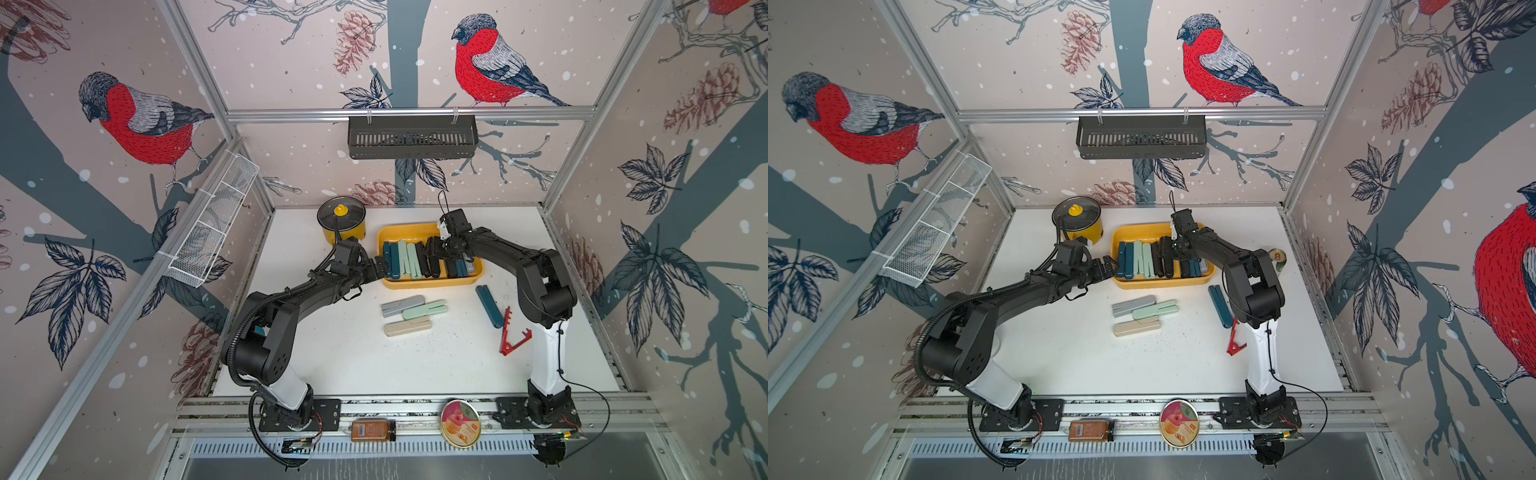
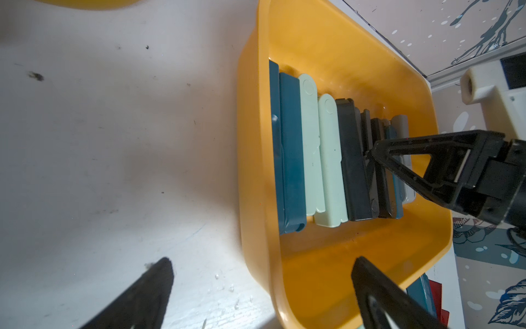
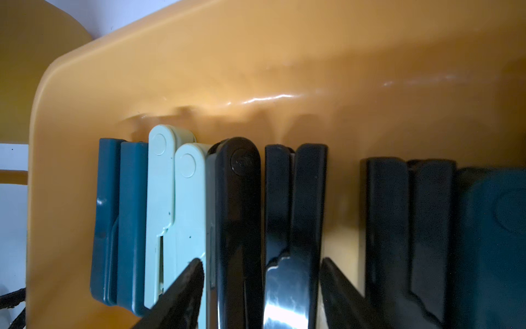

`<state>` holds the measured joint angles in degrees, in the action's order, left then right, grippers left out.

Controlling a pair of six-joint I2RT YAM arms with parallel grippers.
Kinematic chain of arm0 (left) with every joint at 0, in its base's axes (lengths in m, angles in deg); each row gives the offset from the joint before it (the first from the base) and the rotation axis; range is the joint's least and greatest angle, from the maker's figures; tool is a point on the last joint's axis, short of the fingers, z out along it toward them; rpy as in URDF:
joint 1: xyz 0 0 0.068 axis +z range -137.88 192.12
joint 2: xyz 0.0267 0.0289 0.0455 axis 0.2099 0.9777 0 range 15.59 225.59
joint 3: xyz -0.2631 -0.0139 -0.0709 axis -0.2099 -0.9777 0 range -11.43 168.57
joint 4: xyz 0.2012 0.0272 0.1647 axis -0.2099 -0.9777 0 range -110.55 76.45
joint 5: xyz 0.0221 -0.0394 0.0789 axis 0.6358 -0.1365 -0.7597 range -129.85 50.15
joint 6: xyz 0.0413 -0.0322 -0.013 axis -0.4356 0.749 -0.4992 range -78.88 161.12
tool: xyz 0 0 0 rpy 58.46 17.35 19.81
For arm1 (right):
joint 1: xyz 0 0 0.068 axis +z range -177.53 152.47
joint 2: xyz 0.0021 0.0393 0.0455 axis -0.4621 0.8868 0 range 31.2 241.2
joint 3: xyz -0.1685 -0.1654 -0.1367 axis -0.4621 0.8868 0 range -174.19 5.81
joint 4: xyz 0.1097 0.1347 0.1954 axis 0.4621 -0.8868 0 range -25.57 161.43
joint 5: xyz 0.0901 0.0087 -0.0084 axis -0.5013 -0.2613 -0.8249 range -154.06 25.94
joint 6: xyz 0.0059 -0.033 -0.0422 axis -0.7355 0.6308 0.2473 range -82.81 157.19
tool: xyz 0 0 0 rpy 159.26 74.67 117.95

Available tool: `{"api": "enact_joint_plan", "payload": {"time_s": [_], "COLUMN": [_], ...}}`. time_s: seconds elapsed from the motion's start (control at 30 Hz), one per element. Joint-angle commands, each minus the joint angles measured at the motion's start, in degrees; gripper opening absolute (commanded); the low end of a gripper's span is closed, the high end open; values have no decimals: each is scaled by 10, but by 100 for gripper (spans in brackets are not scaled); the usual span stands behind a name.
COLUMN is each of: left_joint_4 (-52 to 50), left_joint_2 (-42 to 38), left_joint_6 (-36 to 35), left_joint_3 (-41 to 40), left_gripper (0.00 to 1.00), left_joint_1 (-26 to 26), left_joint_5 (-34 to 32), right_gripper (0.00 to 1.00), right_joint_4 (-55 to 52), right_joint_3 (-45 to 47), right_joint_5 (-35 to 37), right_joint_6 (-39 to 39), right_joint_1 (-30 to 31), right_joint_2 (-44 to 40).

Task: Put the pruning pliers into the storage box
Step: Place the pruning pliers in the storage box.

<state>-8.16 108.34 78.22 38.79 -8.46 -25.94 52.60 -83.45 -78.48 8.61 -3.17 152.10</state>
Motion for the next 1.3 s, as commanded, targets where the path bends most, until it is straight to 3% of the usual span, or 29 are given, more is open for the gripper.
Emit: {"api": "enact_joint_plan", "payload": {"time_s": [0.0,0.2,0.53,1.0,1.07,1.27], "left_joint_4": [18,19,20,17,14,-10], "left_joint_2": [-2,-3,-2,-6,-11,-26], "left_joint_6": [-1,-1,0,-3,-9,-42], "left_joint_3": [0,-1,-3,-2,-2,0], "left_gripper": [98,98,98,98,98,98], "left_joint_1": [1,1,1,1,-2,-26], "left_joint_5": [4,4,3,0,-7,-44], "right_gripper": [70,78,78,79,90,97], "right_joint_4": [8,9,20,12,15,16], "right_joint_3": [-6,-10,-4,1,5,15], "right_joint_5": [-10,-17,-53,-36,-27,-2], "right_joint_6": [-4,-6,-13,-11,-9,9], "right_joint_1": [2,2,5,3,2,3], "right_joint_2": [7,15,8,-10,-22,-56]}}
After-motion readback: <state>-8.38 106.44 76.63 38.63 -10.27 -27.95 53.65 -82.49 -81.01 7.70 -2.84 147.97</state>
